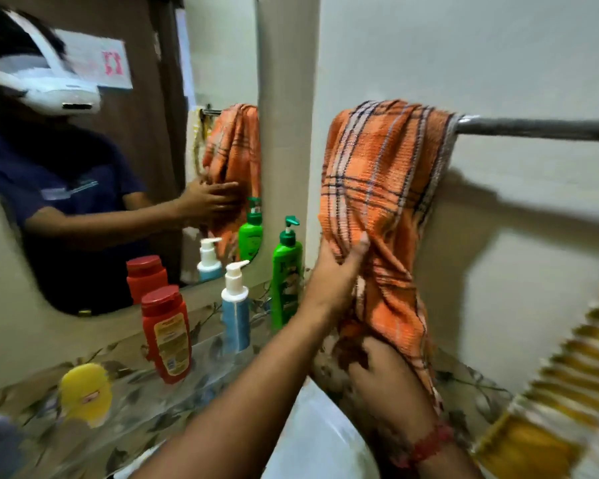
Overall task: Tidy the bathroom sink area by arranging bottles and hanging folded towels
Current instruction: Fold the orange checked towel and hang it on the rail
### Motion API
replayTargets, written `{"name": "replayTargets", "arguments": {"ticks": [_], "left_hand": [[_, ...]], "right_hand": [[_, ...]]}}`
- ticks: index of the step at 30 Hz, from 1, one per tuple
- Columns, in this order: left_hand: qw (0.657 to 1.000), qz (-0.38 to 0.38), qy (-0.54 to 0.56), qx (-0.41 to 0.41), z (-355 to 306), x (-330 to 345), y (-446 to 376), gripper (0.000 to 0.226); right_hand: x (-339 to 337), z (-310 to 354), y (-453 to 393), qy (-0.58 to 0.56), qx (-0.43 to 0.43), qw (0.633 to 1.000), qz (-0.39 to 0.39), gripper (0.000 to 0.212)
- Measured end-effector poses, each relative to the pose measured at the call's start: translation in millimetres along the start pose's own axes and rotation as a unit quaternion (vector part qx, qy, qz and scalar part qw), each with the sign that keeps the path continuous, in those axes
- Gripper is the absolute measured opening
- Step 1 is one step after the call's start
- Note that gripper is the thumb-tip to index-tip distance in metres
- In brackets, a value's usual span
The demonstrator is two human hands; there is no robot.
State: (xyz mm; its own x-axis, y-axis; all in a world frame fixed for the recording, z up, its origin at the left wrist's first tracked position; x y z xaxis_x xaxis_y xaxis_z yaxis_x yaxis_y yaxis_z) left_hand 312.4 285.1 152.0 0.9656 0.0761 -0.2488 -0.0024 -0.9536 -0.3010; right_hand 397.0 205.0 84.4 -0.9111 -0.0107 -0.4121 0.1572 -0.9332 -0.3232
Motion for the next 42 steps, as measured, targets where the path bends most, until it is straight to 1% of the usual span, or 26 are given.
{"name": "replayTargets", "arguments": {"ticks": [2, 3, 5, 7, 9, 11, 12, 14, 15, 16, 18, 20, 22, 24, 25, 27, 28, 29, 30, 32, 33, 35, 38, 41, 42], "left_hand": [[1.000, -0.012, 0.014, -0.013, -7.7, 1.1, -6.0, 0.067], [0.999, -0.019, 0.025, -0.016, -12.8, 1.7, -7.2, 0.062], [0.997, -0.036, 0.059, -0.018, -23.5, 0.5, -9.0, 0.053], [0.995, -0.049, 0.087, -0.029, -30.8, -1.8, -9.2, 0.045], [0.991, -0.048, 0.118, -0.037, -36.8, -2.5, -7.0, 0.043], [0.989, -0.047, 0.135, -0.048, -41.7, -2.3, -3.3, 0.047], [0.988, -0.049, 0.140, -0.046, -44.9, -2.1, -1.3, 0.042], [0.987, -0.058, 0.146, -0.026, -57.5, -2.3, 7.9, 0.020], [0.987, -0.062, 0.148, -0.018, -62.1, -1.0, 12.3, 0.016], [0.987, -0.061, 0.147, -0.001, -67.0, 1.4, 17.0, 0.019], [0.989, -0.056, 0.132, 0.034, -75.8, 5.9, 29.8, 0.034], [0.990, -0.057, 0.118, 0.043, -75.5, 5.5, 44.4, 0.037], [0.989, -0.076, 0.121, 0.044, -75.8, 1.2, 62.6, 0.027], [0.984, -0.114, 0.126, 0.060, -78.5, -7.5, 76.2, 0.019], [0.979, -0.139, 0.133, 0.066, -81.4, -13.0, 83.2, 0.018], [0.975, -0.160, 0.140, 0.069, -90.4, -19.0, 95.9, 0.033], [0.976, -0.157, 0.136, 0.071, -97.6, -19.4, 102.5, 0.039], [0.979, -0.140, 0.128, 0.074, -105.3, -17.1, 107.4, 0.040], [0.984, -0.113, 0.121, 0.073, -112.4, -10.6, 113.9, 0.039], [0.991, -0.060, 0.098, 0.062, -127.0, 8.6, 128.0, 0.031], [0.994, -0.060, 0.071, 0.050, -130.5, 14.8, 135.9, 0.027], [0.994, -0.103, 0.038, 0.023, -130.9, 20.4, 149.3, 0.025], [0.984, -0.177, 0.020, 0.002, -127.8, 22.9, 175.0, 0.020], [0.974, -0.225, 0.018, -0.004, -122.2, 26.8, 202.8, 0.018], [0.969, -0.246, 0.036, -0.012, -119.1, 26.0, 215.4, 0.019]], "right_hand": [[-32.5, 35.0, 5.0, 0.082, -0.065, 0.994, -0.045, 0.015], [-46.8, 52.9, 8.2, 0.094, -0.090, 0.990, -0.058, 0.012], [-74.8, 83.9, 7.9, 0.076, -0.127, 0.982, -0.115, 0.010], [-104.0, 109.2, 2.2, 0.069, -0.169, 0.961, -0.207, 0.006], [-125.1, 127.4, -14.1, 0.069, -0.194, 0.940, -0.273, 0.013], [-136.7, 132.3, -37.8, 0.051, -0.165, 0.940, -0.295, 0.028], [-138.2, 131.3, -50.7, 0.031, -0.131, 0.949, -0.286, 0.037], [-133.4, 128.5, -73.1, -0.019, -0.069, 0.966, -0.249, 0.052], [-129.9, 127.7, -81.4, -0.035, -0.050, 0.970, -0.234, 0.059], [-126.8, 128.8, -86.5, -0.044, -0.046, 0.972, -0.225, 0.064], [-121.6, 131.3, -91.0, -0.049, -0.045, 0.975, -0.210, 0.071], [-114.2, 132.1, -89.3, -0.034, -0.036, 0.983, -0.178, 0.065], [-110.2, 132.2, -77.8, -0.050, -0.051, 0.985, -0.156, 0.052], [-113.2, 133.4, -56.2, -0.106, -0.097, 0.974, -0.175, 0.044], [-114.6, 133.2, -42.7, -0.138, -0.118, 0.966, -0.184, 0.043], [-117.1, 126.6, -13.5, -0.184, -0.134, 0.955, -0.189, 0.048], [-117.8, 122.1, 1.9, -0.196, -0.141, 0.952, -0.186, 0.050], [-118.2, 118.8, 17.8, -0.200, -0.153, 0.951, -0.177, 0.051], [-118.0, 115.1, 32.3, -0.200, -0.163, 0.953, -0.156, 0.053], [-115.4, 108.5, 52.8, -0.185, -0.181, 0.962, -0.091, 0.053], [-113.5, 104.7, 60.3, -0.179, -0.183, 0.965, -0.054, 0.053], [-117.1, 100.5, 68.5, -0.169, -0.189, 0.967, -0.004, 0.048], [-130.2, 94.2, 81.9, -0.157, -0.196, 0.967, 0.046, 0.036], [-130.5, 94.6, 112.2, -0.169, -0.220, 0.951, 0.137, 0.044], [-126.0, 94.9, 124.3, -0.166, -0.230, 0.943, 0.173, 0.039]]}}
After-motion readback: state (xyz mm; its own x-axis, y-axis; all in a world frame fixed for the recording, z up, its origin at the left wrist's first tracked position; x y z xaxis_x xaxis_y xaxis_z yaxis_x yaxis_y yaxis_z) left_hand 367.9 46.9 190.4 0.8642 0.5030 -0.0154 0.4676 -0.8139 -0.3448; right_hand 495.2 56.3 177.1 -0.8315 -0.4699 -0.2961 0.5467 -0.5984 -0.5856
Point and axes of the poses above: each hand's wrist, its own y-axis away from the middle knuckle, its own x-axis out of the palm, z = x × y, the point moved 8 cm from there along -y, towards the middle knuckle, and after that the axes turned 13 degrees about -y, right-handed, at the moved point
